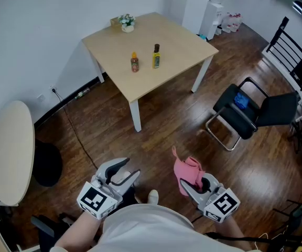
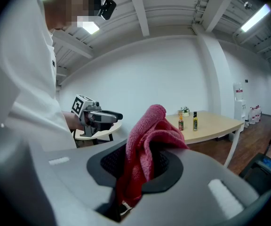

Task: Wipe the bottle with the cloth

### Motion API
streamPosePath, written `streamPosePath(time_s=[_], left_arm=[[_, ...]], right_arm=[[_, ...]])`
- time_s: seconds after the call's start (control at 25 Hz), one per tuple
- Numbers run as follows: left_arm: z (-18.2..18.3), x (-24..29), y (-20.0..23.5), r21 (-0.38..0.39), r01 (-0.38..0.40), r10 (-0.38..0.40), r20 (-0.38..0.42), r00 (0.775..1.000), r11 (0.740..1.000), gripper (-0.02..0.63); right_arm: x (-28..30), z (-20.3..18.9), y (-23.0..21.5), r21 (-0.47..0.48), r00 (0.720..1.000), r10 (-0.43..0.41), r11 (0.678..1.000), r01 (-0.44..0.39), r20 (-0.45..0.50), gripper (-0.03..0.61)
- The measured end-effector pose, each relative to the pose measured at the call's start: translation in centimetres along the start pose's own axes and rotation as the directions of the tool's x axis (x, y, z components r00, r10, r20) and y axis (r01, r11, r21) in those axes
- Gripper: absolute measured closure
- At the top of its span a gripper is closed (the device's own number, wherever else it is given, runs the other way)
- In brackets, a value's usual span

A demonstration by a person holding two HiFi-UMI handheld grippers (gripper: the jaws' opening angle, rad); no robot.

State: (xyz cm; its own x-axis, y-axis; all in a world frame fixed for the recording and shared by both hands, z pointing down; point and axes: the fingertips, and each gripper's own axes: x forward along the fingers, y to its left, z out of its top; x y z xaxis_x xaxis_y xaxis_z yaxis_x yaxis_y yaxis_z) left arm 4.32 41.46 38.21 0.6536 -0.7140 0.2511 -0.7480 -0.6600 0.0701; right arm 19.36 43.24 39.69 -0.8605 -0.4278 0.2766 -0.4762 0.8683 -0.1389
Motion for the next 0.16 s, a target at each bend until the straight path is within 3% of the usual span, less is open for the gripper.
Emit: streamPosePath(time_s=[0.16], left_arm=[[0.29, 0.48, -0.93, 0.019, 0.014, -0.014, 0.009, 1.0, 1.0, 0.417]], right_arm=[[-0.49, 0.01, -0.06, -0.006, 1.0, 0.002, 1.0, -0.002, 0.001, 0.502]])
